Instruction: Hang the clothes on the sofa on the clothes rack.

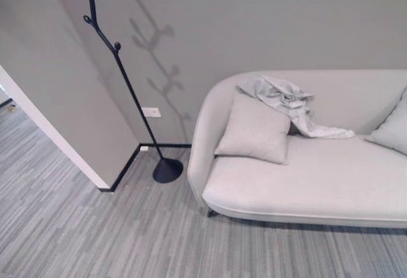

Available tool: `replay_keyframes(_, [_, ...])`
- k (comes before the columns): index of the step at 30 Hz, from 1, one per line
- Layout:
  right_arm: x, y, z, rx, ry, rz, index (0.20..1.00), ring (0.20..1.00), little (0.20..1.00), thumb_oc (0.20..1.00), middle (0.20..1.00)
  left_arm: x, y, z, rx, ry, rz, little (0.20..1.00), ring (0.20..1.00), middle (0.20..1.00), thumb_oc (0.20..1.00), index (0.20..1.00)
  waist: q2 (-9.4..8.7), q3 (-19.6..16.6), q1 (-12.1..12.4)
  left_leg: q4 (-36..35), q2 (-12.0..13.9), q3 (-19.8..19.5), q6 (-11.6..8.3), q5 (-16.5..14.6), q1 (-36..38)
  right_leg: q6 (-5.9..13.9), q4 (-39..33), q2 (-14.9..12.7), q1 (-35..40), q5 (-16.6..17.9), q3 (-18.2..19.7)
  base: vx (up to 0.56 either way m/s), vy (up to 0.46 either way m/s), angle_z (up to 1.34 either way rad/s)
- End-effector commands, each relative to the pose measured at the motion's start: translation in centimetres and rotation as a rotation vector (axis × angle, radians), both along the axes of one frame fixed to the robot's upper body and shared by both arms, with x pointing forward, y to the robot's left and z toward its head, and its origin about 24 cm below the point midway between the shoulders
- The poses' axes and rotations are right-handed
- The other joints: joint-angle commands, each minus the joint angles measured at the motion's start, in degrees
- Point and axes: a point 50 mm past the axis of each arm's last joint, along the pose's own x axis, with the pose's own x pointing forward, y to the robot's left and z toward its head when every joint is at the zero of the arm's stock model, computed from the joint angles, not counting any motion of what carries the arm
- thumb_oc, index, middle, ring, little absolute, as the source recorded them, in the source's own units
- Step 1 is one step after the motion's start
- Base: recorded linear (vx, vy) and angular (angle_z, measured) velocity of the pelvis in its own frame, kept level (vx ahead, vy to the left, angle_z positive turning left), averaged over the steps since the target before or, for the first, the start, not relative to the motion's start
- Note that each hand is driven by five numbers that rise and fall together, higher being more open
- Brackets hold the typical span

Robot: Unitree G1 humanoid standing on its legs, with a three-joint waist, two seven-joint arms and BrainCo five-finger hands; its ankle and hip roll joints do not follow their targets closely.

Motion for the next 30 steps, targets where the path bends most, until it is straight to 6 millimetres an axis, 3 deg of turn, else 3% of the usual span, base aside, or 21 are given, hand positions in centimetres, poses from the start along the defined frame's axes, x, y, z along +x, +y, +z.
replay_keyframes(1, [0.7,0.9,0.0,0.023,0.016,-0.087,1.000,1.000,1.000,1.000,1.000,1.6,0.3,0.2,0.014,-0.039,0.041,1.000,1.000,1.000,1.000,1.000,-2.33,-0.4,-0.1,-4.1,2.9,-2.3,-4.02,-2.3,4.7,8.16,-19.1,-4.2,11.4,10.8,3.8,0.00,0.000,0.00])
replay_keyframes(20, [0.7,1.7,-0.3,0.032,0.025,0.017,1.000,1.000,1.000,1.000,1.000,2.4,-0.5,0.1,0.002,-0.080,0.002,1.000,1.000,1.000,1.000,1.000,-2.47,-0.2,0.1,-4.1,2.8,-2.3,-3.98,-2.4,5.0,8.00,-19.1,-4.3,11.6,10.8,3.8,0.00,0.000,0.00])
replay_keyframes(25, [1.2,1.8,-0.4,0.023,-0.040,0.046,1.000,1.000,1.000,1.000,1.000,2.1,-0.5,0.1,0.006,-0.078,-0.006,1.000,1.000,1.000,1.000,1.000,-2.65,0.0,-0.4,-4.1,3.0,-1.7,-4.08,-2.4,5.3,7.98,-19.1,-4.3,11.7,11.0,3.9,-0.01,-0.012,-0.01])
replay_keyframes(30, [1.3,1.5,-0.3,0.013,-0.035,0.057,1.000,1.000,1.000,1.000,1.000,3.4,-1.3,0.1,-0.007,-0.121,-0.064,1.000,1.000,1.000,1.000,1.000,-3.04,0.4,-0.8,-3.6,4.2,-1.6,-4.42,-1.9,5.8,7.26,-18.6,-3.4,12.2,10.2,4.7,0.00,-0.054,0.00])
